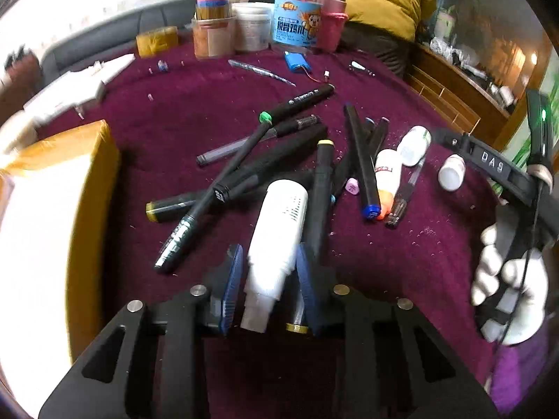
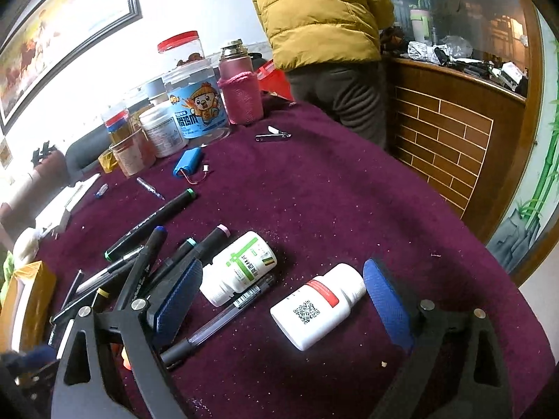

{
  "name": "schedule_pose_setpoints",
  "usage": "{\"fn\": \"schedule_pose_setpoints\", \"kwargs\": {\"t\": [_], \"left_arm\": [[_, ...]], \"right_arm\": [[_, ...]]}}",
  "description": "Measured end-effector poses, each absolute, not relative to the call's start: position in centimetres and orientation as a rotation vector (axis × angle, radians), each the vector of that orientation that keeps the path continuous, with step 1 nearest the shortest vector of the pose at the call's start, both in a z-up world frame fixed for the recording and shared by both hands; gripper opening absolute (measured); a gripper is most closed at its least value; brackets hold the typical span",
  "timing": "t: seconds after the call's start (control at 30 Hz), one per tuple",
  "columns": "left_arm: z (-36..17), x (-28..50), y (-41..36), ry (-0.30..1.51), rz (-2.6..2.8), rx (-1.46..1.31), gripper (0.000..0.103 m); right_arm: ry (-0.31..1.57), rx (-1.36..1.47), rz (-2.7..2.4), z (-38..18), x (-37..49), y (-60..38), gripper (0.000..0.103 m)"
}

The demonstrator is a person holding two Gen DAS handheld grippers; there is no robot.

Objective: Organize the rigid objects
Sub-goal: 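Close the left tool on the white red-labelled bottle and lift it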

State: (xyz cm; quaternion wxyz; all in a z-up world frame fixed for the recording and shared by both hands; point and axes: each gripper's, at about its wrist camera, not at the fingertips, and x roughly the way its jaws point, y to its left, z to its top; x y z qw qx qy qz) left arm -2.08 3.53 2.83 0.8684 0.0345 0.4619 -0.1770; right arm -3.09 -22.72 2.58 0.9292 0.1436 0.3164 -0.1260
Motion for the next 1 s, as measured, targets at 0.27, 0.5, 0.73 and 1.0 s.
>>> {"fn": "schedule_pose_setpoints", "kwargs": {"t": [0.27,0.5,0.73,1.0], "left_arm": [[2.5,-1.3,3.0,0.981,-0.383,0.086,0.029],[1.5,0.0,1.6,0.984,-0.371,0.128,0.031],[1.4,0.4,1.2,0.941,-0.364,0.148,0.028],[5.2,-1.9,6.2,0.881,-0.439,-0.122,0.026]], "right_arm": [[0.659,0.292,-0.258,2.4,-2.9,-22.5,0.09],[0.663,0.296,-0.263,2.3,-2.7,-22.4,0.09],[0.677,0.301,-0.262,2.1,-2.4,-22.4,0.09],[0.691,0.325,-0.266,1.7,-2.2,-22.6,0.09]]}}
